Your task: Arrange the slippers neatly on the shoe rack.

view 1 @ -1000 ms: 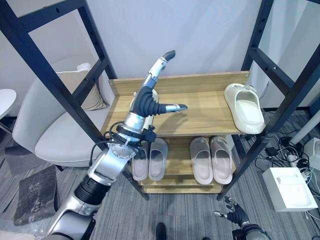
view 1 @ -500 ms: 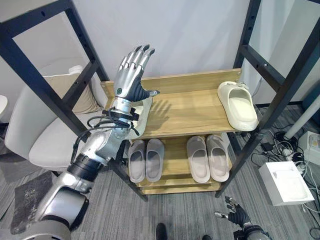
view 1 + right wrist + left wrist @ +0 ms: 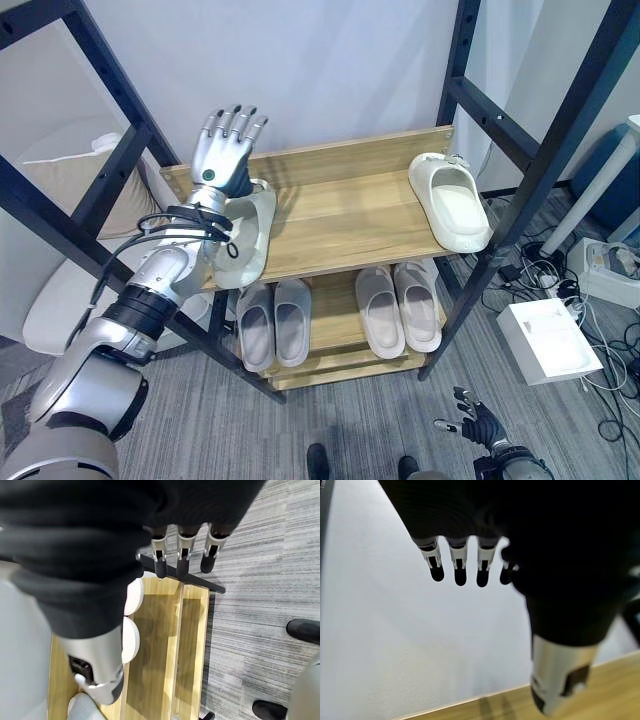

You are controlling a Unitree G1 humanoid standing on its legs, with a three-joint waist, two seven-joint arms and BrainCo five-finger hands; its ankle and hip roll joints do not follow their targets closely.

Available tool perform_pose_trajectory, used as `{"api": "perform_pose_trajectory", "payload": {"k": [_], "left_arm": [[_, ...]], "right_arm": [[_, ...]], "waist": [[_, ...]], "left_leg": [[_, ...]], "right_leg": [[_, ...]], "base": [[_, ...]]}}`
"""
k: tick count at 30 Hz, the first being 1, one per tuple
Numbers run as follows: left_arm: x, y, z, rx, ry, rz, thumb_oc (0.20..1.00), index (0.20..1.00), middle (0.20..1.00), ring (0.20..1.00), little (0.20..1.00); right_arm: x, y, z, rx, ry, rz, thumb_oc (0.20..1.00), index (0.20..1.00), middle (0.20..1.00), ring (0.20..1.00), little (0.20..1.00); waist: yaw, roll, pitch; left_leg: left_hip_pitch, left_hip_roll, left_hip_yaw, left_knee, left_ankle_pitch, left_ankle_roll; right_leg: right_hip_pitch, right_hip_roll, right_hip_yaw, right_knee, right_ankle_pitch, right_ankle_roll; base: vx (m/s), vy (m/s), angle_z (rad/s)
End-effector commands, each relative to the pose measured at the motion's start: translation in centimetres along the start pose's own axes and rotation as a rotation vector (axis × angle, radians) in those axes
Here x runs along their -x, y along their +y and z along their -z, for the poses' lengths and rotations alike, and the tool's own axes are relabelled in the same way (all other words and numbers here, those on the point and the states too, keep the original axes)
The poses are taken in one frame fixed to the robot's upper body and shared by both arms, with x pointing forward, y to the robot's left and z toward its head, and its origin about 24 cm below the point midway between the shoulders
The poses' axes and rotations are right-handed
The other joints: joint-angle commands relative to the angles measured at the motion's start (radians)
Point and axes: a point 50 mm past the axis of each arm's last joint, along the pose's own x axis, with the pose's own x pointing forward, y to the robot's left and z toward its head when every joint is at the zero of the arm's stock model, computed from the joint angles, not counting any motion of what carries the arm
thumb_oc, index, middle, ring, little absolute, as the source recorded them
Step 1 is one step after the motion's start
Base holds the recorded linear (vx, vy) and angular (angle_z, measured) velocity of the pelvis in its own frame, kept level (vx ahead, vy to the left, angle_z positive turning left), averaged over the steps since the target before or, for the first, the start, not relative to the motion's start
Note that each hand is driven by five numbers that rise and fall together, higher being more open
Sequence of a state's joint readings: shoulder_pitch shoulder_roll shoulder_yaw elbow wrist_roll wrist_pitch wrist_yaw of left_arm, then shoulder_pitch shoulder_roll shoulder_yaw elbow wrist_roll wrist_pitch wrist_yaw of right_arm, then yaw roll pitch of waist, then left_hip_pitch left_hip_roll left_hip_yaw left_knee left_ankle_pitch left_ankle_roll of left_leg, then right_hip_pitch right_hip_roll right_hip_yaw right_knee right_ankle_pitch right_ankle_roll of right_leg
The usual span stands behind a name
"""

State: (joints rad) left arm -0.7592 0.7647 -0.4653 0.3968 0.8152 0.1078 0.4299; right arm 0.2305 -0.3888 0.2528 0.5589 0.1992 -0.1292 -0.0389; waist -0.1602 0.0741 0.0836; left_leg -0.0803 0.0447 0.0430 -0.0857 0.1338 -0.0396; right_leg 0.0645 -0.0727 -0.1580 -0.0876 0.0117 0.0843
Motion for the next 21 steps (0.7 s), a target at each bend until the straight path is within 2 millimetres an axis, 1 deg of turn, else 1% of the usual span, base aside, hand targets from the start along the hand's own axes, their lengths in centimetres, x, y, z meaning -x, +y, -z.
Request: {"api": "perform_pose_trajectory", "payload": {"k": [1, 2, 4, 5, 6, 7, 8, 9, 11, 13, 14, 16, 21], "left_arm": [[-2.2, 4.5, 3.9, -0.090, 0.117, -0.168, 1.000, 1.000, 1.000, 1.000, 1.000], [-1.5, 4.6, 4.3, -0.058, 0.143, -0.191, 1.000, 1.000, 1.000, 1.000, 1.000], [-0.6, 4.8, 4.7, -0.029, 0.170, -0.221, 1.000, 1.000, 1.000, 1.000, 1.000], [-0.6, 4.8, 4.8, -0.029, 0.171, -0.220, 1.000, 1.000, 1.000, 1.000, 1.000], [0.1, 4.6, 4.9, -0.017, 0.185, -0.226, 1.000, 1.000, 1.000, 1.000, 1.000], [0.2, 4.6, 5.0, -0.017, 0.186, -0.226, 1.000, 1.000, 1.000, 1.000, 1.000], [0.6, 4.1, 4.9, -0.018, 0.187, -0.209, 1.000, 1.000, 1.000, 1.000, 1.000], [0.7, 4.0, 5.0, -0.018, 0.188, -0.208, 1.000, 1.000, 1.000, 1.000, 1.000], [1.4, 3.4, 5.0, -0.024, 0.184, -0.175, 1.000, 1.000, 1.000, 1.000, 1.000], [1.6, 3.1, 4.9, -0.021, 0.186, -0.163, 1.000, 1.000, 1.000, 1.000, 1.000], [1.8, 2.4, 4.7, -0.014, 0.187, -0.137, 1.000, 1.000, 1.000, 1.000, 1.000], [1.9, 2.1, 4.5, -0.012, 0.185, -0.126, 1.000, 1.000, 1.000, 1.000, 1.000], [1.4, 1.1, 3.7, 0.021, 0.184, -0.088, 1.000, 1.000, 1.000, 1.000, 1.000]], "right_arm": [[-0.5, 0.0, -3.2, -0.039, -0.155, 0.001, 1.000, 1.000, 1.000, 1.000, 1.000], [-0.5, 0.2, -3.1, -0.039, -0.153, -0.004, 1.000, 1.000, 1.000, 1.000, 1.000], [-0.4, 0.5, -3.0, -0.040, -0.147, -0.009, 1.000, 1.000, 1.000, 1.000, 1.000], [-0.4, 0.4, -3.0, -0.039, -0.147, -0.009, 1.000, 1.000, 1.000, 1.000, 1.000], [-0.4, 0.6, -2.9, -0.039, -0.142, -0.012, 1.000, 1.000, 1.000, 1.000, 1.000], [-0.4, 0.6, -2.9, -0.039, -0.142, -0.012, 1.000, 1.000, 1.000, 1.000, 1.000], [-0.4, 0.6, -2.9, -0.037, -0.142, -0.014, 1.000, 1.000, 1.000, 1.000, 1.000], [-0.4, 0.6, -2.9, -0.036, -0.141, -0.014, 1.000, 1.000, 1.000, 1.000, 1.000], [-0.5, 0.7, -3.0, -0.035, -0.141, -0.019, 1.000, 1.000, 1.000, 1.000, 1.000], [-0.5, 0.7, -3.0, -0.035, -0.140, -0.021, 1.000, 1.000, 1.000, 1.000, 1.000], [-0.6, 0.8, -3.0, -0.031, -0.140, -0.026, 1.000, 1.000, 1.000, 1.000, 1.000], [-0.5, 0.8, -3.0, -0.030, -0.140, -0.027, 1.000, 1.000, 1.000, 1.000, 1.000], [-0.4, 0.5, -2.9, -0.025, -0.137, -0.021, 1.000, 1.000, 1.000, 1.000, 1.000]], "waist": [[0.018, -0.040, 0.025], [0.023, -0.040, 0.024], [0.031, -0.041, 0.023], [0.030, -0.041, 0.023], [0.036, -0.042, 0.023], [0.035, -0.042, 0.022], [0.040, -0.044, 0.023], [0.039, -0.043, 0.023], [0.045, -0.046, 0.024], [0.045, -0.046, 0.025], [0.044, -0.050, 0.027], [0.043, -0.051, 0.028], [0.032, -0.055, 0.032]], "left_leg": [[0.133, -0.029, 0.004, -0.002, -0.155, -0.015], [0.135, -0.029, 0.002, -0.002, -0.155, -0.016], [0.135, -0.029, -0.003, -0.002, -0.156, -0.016], [0.135, -0.029, -0.003, -0.002, -0.156, -0.016], [0.135, -0.028, -0.007, -0.002, -0.156, -0.016], [0.135, -0.028, -0.007, -0.002, -0.156, -0.016], [0.136, -0.028, -0.009, -0.002, -0.156, -0.016], [0.136, -0.028, -0.010, -0.002, -0.156, -0.016], [0.134, -0.028, -0.012, -0.002, -0.155, -0.016], [0.134, -0.029, -0.012, -0.002, -0.155, -0.016], [0.134, -0.029, -0.012, -0.002, -0.155, -0.016], [0.133, -0.029, -0.012, -0.002, -0.155, -0.016], [0.128, -0.028, -0.009, -0.002, -0.156, -0.014]], "right_leg": [[-0.014, -0.030, 0.001, 0.000, -0.009, 0.072], [-0.011, -0.030, -0.002, 0.000, -0.011, 0.070], [-0.007, -0.030, -0.009, 0.000, -0.014, 0.068], [-0.007, -0.030, -0.009, 0.000, -0.014, 0.068], [-0.005, -0.030, -0.014, 0.000, -0.016, 0.066], [-0.005, -0.030, -0.014, 0.000, -0.016, 0.066], [-0.003, -0.030, -0.017, 0.000, -0.018, 0.065], [-0.002, -0.030, -0.017, 0.000, -0.018, 0.065], [-0.001, -0.029, -0.021, 0.000, -0.018, 0.064], [-0.001, -0.029, -0.022, 0.000, -0.018, 0.063], [-0.001, -0.028, -0.021, 0.000, -0.018, 0.063], [-0.002, -0.028, -0.021, 0.000, -0.018, 0.064], [-0.009, -0.028, -0.017, 0.000, -0.014, 0.066]], "base": [[0.00, 0.000, 0.00], [0.00, 0.000, 0.00], [0.00, 0.000, 0.00], [-0.01, -0.004, 0.04], [0.00, -0.001, 0.07], [-0.01, 0.002, 0.04], [0.00, 0.002, 0.04], [0.00, 0.000, 0.00], [0.00, 0.003, 0.05], [0.00, 0.000, 0.00], [0.00, 0.000, 0.00], [0.00, 0.000, 0.00], [0.00, 0.000, 0.00]]}}
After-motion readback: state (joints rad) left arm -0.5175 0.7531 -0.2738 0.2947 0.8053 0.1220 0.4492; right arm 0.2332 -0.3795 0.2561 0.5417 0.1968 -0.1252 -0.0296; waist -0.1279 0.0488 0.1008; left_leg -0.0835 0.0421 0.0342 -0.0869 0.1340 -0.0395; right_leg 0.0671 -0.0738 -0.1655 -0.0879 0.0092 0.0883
